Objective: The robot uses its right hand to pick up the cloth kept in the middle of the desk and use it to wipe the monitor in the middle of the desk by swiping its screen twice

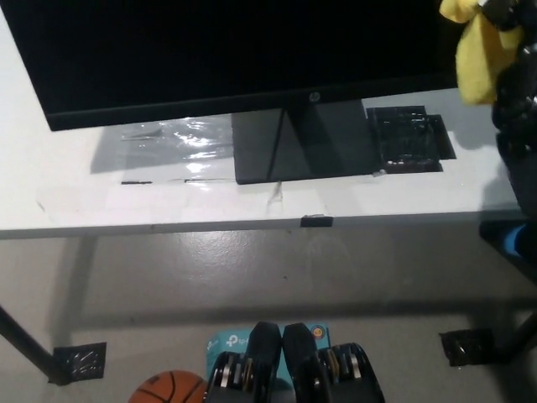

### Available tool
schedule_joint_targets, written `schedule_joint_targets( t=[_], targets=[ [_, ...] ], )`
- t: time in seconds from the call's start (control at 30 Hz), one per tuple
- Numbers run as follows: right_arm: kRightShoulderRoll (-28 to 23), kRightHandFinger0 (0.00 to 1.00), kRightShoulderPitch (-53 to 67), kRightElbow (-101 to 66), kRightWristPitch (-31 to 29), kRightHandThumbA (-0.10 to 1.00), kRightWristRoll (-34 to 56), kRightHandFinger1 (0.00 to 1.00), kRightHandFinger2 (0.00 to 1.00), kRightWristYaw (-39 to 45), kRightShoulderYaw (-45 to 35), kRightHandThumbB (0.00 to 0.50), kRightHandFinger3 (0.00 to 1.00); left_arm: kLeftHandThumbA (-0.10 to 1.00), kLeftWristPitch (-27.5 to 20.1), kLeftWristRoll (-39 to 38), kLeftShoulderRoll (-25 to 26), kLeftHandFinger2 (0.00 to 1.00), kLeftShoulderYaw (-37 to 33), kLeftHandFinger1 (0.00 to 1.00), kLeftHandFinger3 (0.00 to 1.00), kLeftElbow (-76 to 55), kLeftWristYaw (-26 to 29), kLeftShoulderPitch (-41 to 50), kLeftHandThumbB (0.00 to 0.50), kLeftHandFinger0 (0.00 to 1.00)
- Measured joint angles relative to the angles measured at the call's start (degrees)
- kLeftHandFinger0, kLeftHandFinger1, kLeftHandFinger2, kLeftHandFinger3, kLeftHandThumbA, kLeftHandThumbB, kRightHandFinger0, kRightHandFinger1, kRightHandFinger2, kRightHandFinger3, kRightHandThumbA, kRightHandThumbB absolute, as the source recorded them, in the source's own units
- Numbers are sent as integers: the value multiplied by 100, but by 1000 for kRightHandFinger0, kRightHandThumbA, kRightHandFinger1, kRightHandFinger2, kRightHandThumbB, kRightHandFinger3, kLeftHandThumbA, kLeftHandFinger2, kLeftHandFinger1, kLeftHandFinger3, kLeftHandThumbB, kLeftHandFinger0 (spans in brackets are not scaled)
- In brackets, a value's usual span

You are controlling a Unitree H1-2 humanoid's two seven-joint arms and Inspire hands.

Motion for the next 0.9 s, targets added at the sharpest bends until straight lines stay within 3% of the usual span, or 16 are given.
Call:
schedule_joint_targets(
  t=[0.03, 0.1, 0.13, 0.17, 0.27, 0.33, 0.4, 0.6, 0.67, 0.7, 0.73, 0.9],
  targets=[
    [14, 0, -55, 34, 57, -100, -54, 37, 436, -1, 63, 124, 300, 326, -17, 0, 0, 714, 0, 566, 943, 8, 0, -8, 5, 548],
    [72, 0, -95, 10, 134, -100, -182, 37, 437, -31, 188, 122, 317, 322, -37, 4, 0, 714, -1, 568, 942, 40, 0, -16, 4, 551],
    [104, 0, -103, 0, 168, -100, -236, 33, 438, -57, 239, 50, 356, 303, -41, 6, 0, 704, -1, 567, 937, 52, 0, -17, 1, 540],
    [150, 0, -103, -37, 203, -100, -289, 13, 420, -71, 278, 33, 358, 300, -47, 7, 0, 704, -1, 566, 938, 63, 0, -18, 0, 539],
    [349, 0, -70, -409, 253, -100, -364, 0, 377, -42, 338, 40, 408, 303, -69, 9, 0, 705, -1, 556, 943, 72, -1, -15, 0, 538],
    [566, 0, -64, -693, 272, -100, -394, 0, 351, -21, 411, 66, 368, 310, -70, 13, 0, 723, -6, 575, 950, 69, -2, -22, 0, 560],
    [774, 0, -51, -947, 285, -100, -465, 0, 389, 27, 463, 87, 392, 305, -65, 11, -1, 723, -6, 581, 961, 43, -5, -25, 0, 568],
    [1531, 0, 76, -1720, 299, -100, -800, 37, 445, 362, 536, 115, 300, 328, -45, 21, -1, 729, -11, 580, 966, 5, -8, -27, 0, 561],
    [1727, 0, 89, -1829, 300, -100, -894, 87, 485, 407, 602, 79, 386, 323, -43, 28, 0, 725, -17, 589, 971, 5, -8, -24, 0, 573],
    [1790, 0, 89, -1848, 301, -100, -927, 138, 541, 415, 636, 47, 492, 302, -41, 31, 0, 719, -21, 587, 971, 3, -8, -29, 0, 574],
    [1873, 0, 89, -1865, 301, -100, -969, 142, 547, 438, 663, 47, 541, 292, -34, 35, 0, 710, -23, 578, 964, -9, -10, -34, 0, 563],
    [2045, 0, 88, -1862, 302, -100, -1100, 108, 522, 530, 741, 55, 531, 308, -42, 43, -1, 709, -34, 580, 957, 9, -10, -40, 6, 558]
  ],
)
